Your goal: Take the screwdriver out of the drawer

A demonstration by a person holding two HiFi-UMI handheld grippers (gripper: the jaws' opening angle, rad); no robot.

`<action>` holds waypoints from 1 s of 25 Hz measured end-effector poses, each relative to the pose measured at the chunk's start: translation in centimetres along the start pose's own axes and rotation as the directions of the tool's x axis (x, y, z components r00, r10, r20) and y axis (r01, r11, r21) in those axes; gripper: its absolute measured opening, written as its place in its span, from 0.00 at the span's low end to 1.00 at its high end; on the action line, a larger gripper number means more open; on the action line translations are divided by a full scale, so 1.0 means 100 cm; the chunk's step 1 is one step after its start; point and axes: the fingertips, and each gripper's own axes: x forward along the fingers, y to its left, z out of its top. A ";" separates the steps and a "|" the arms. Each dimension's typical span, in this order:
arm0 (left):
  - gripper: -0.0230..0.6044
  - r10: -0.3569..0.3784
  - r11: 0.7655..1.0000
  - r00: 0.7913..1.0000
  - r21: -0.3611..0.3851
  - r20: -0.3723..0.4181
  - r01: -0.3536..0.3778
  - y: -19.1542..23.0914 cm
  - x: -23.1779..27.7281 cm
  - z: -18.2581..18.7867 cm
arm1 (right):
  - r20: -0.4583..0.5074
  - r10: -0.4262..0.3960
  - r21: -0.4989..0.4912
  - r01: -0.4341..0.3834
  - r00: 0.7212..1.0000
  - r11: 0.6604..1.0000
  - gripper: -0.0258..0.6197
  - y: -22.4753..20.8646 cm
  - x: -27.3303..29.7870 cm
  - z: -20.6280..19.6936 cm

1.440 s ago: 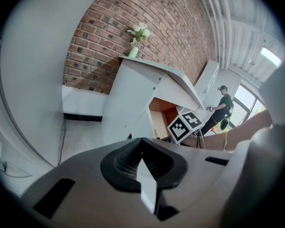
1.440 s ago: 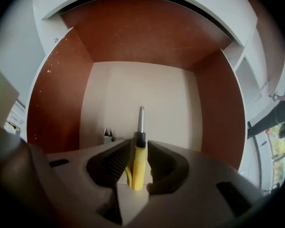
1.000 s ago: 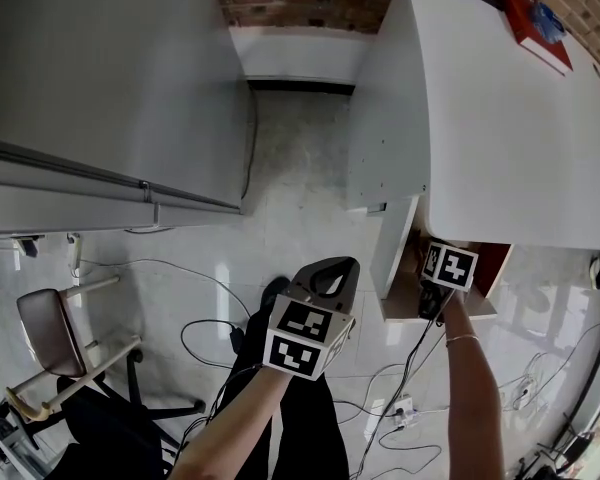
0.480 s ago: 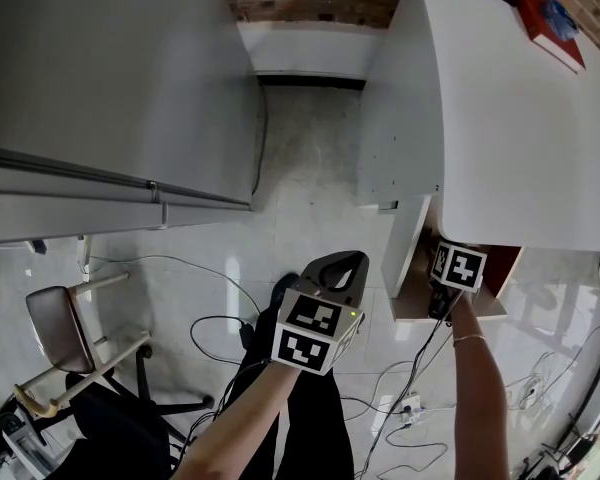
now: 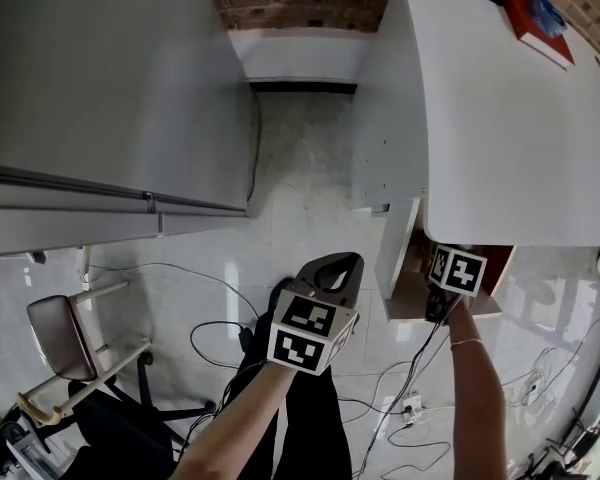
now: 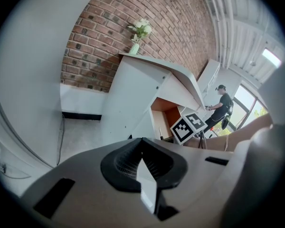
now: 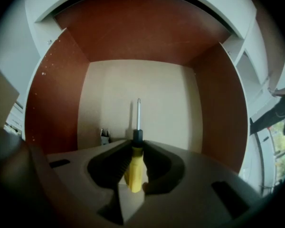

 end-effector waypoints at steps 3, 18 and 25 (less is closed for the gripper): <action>0.03 -0.005 1.000 1.000 0.008 -0.004 0.005 -0.003 0.001 0.004 | 0.026 0.006 0.009 -0.006 1.000 1.000 0.16 0.001 -0.012 0.005; 0.03 -0.035 0.994 0.999 0.098 -0.028 0.038 -0.028 -0.008 0.033 | 0.157 0.078 0.140 -0.100 0.985 0.985 0.16 0.009 -0.097 0.011; 0.03 -0.060 0.984 0.998 0.165 -0.032 0.065 -0.049 -0.018 0.051 | 0.213 0.058 0.153 -0.092 0.975 0.984 0.16 0.009 -0.150 0.013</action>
